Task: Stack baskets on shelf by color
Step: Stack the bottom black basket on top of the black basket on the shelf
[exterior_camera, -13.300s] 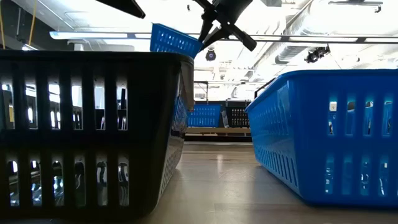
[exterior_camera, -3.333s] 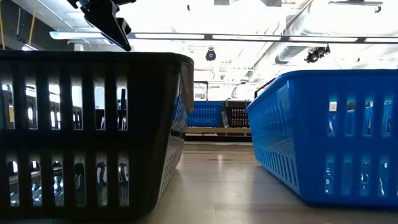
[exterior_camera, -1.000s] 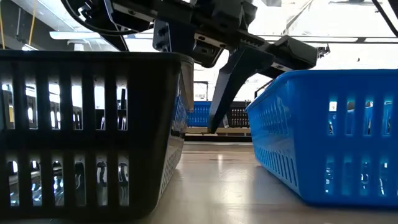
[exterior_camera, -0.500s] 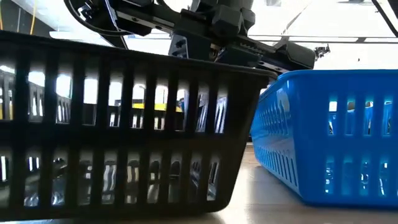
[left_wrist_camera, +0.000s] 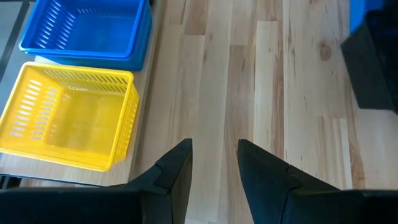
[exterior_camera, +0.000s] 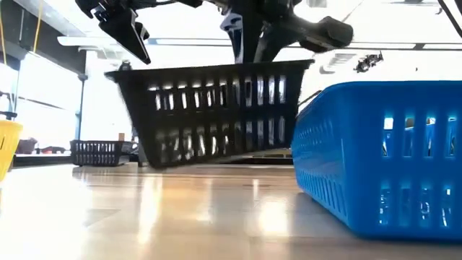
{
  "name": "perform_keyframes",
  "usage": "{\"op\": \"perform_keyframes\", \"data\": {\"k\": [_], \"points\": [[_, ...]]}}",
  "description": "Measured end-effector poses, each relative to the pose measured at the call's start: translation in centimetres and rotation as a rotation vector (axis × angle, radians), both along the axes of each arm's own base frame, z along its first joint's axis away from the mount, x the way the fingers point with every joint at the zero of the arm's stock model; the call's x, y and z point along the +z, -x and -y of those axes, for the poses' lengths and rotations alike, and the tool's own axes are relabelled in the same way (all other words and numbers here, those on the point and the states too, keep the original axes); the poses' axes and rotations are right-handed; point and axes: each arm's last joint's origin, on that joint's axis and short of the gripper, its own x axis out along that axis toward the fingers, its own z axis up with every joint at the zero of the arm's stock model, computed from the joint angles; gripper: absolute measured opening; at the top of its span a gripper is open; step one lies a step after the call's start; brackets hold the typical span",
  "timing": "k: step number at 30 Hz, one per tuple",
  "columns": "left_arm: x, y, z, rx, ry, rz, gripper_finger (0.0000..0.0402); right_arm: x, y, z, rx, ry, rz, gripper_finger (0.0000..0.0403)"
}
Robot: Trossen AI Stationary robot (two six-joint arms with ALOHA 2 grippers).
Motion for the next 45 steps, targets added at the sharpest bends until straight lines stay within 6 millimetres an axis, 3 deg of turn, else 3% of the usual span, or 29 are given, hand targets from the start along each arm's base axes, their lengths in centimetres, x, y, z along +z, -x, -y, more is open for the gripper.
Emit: {"op": "perform_keyframes", "data": {"k": [19, 35, 45], "points": [[0.0, 0.0, 0.0, -0.018, -0.017, -0.003, 0.012, 9.1, 4.0, 9.9, 0.098, 0.278, -0.041, 0.0001], [0.0, 0.0, -0.1, -0.014, -0.021, -0.004, 0.012, 14.4, 8.5, 19.2, 0.168, 0.401, -0.111, 0.0], [0.1, 0.1, -0.3, 0.034, -0.078, -0.017, 0.012, 16.9, 11.4, 22.8, 0.195, 0.453, -0.118, 0.0]]}}
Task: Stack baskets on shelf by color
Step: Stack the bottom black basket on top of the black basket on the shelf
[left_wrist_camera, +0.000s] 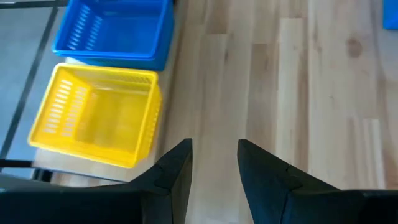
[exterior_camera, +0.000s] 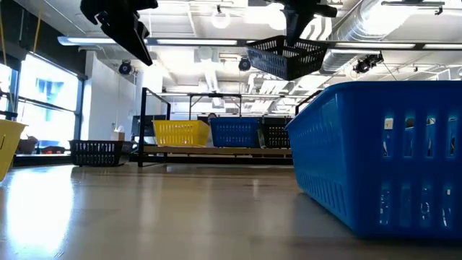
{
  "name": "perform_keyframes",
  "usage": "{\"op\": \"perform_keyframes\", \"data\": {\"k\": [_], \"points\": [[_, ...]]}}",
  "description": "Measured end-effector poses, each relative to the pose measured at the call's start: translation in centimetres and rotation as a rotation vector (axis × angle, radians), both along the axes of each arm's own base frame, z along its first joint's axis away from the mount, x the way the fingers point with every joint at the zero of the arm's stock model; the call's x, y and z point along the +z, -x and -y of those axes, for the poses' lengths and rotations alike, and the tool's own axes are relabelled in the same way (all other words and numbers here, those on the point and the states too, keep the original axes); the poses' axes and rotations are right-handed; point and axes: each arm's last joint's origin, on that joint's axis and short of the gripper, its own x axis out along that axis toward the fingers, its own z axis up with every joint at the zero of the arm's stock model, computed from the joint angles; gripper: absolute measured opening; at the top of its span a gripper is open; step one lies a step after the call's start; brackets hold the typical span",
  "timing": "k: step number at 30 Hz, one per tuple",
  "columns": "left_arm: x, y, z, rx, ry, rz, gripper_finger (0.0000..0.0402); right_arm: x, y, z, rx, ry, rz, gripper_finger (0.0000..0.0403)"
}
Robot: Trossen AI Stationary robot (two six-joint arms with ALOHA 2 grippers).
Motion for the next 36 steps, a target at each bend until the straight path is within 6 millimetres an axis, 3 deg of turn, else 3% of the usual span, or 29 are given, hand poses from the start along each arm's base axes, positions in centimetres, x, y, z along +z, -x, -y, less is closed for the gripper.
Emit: {"op": "perform_keyframes", "data": {"k": [15, 36], "points": [[0.2, -0.2, -0.2, 0.041, -0.058, 0.019, 0.012, 0.0, 1.4, 4.0, -0.04, 0.003, -0.058, 0.0], [0.3, -0.1, -0.4, 0.096, -0.092, 0.023, 0.012, 0.7, 3.2, 11.5, -0.136, -0.186, 0.263, 0.0]]}}
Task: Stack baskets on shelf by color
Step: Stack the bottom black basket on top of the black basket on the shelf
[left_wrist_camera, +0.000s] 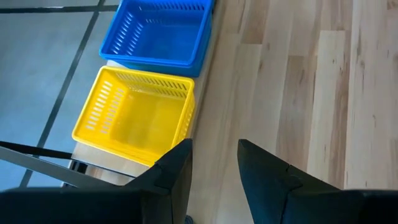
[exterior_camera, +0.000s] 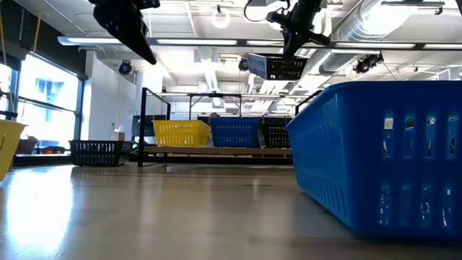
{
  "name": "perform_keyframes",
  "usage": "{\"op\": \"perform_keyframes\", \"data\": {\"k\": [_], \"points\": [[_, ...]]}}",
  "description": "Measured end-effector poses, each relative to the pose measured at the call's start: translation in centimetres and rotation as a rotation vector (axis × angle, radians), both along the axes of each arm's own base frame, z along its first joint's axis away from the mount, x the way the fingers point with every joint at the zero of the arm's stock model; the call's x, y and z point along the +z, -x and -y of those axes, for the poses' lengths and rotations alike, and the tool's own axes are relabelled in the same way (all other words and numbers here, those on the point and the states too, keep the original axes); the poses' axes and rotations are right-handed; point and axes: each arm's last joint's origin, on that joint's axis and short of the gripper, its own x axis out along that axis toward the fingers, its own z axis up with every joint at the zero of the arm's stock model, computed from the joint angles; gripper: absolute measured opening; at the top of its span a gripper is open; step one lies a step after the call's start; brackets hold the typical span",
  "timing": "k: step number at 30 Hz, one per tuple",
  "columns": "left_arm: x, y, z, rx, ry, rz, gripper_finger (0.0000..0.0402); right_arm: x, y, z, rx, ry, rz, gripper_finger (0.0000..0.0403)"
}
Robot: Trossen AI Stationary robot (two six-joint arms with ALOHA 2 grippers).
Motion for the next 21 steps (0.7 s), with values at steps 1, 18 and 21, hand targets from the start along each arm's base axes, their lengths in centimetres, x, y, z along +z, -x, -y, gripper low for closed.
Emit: {"op": "perform_keyframes", "data": {"k": [1, 18, 21], "points": [[0.0, 0.0, 0.0, 0.001, -0.001, 0.0, 0.012, 0.0, 0.1, 0.1, 0.002, 0.002, -0.006, 0.0], [0.2, -0.2, -0.1, 0.003, -0.009, 0.031, 0.012, -2.2, -0.6, -3.2, 0.036, 0.007, -0.042, 0.0], [0.2, -0.2, -0.3, 0.012, -0.009, 0.035, 0.012, -1.9, 0.1, -3.5, 0.033, 0.043, 0.076, 0.0]]}}
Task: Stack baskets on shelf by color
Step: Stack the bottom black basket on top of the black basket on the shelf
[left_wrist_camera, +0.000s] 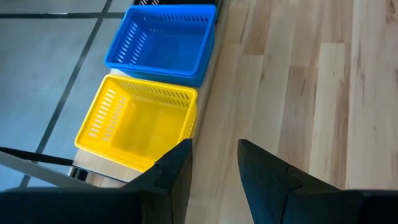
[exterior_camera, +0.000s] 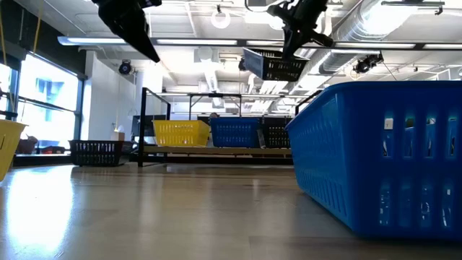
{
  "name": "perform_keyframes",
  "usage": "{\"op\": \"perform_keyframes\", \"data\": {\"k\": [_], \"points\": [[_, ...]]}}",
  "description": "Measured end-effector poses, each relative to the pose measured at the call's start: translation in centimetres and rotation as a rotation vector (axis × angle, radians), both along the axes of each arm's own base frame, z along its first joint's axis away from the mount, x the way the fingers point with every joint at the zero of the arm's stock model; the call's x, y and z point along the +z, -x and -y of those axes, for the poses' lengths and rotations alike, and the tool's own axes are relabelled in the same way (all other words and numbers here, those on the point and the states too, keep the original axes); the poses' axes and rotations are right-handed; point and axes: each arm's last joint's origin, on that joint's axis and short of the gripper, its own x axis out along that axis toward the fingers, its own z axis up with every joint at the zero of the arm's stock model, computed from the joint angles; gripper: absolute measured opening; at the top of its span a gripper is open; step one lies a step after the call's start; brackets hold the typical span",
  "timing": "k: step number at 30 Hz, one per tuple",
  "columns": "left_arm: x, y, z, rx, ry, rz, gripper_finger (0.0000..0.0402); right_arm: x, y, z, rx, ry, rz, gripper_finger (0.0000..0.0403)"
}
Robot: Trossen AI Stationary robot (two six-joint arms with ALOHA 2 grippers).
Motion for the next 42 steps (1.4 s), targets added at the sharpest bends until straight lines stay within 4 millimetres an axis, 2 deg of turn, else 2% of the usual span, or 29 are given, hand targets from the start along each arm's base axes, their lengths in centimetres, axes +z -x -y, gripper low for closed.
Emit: {"op": "perform_keyframes", "data": {"k": [6, 13, 17, 21, 35, 42], "points": [[0.0, 0.2, -0.6, 0.029, 0.001, 0.001, 0.012, -1.9, 1.9, 0.5, -0.063, -0.045, 0.129, 0.0], [0.0, 0.3, -0.9, 0.043, 0.003, 0.003, 0.012, -5.8, 3.1, 3.0, -0.104, -0.173, 0.282, 0.0], [0.0, 0.3, -0.8, 0.043, 0.003, 0.003, 0.012, -7.7, 4.0, 3.9, -0.155, -0.226, 0.277, 0.0], [0.0, 0.3, -0.8, 0.041, 0.002, 0.002, 0.012, -8.5, 4.6, 4.5, -0.19, -0.248, 0.271, 0.0], [0.0, 0.3, -0.8, 0.041, 0.002, 0.002, 0.012, -9.3, 3.8, 4.5, -0.202, -0.267, 0.28, 0.0], [0.0, 0.3, -0.8, 0.041, 0.002, 0.002, 0.012, -6.9, 3.7, 4.7, -0.201, -0.211, 0.219, 0.0]]}}
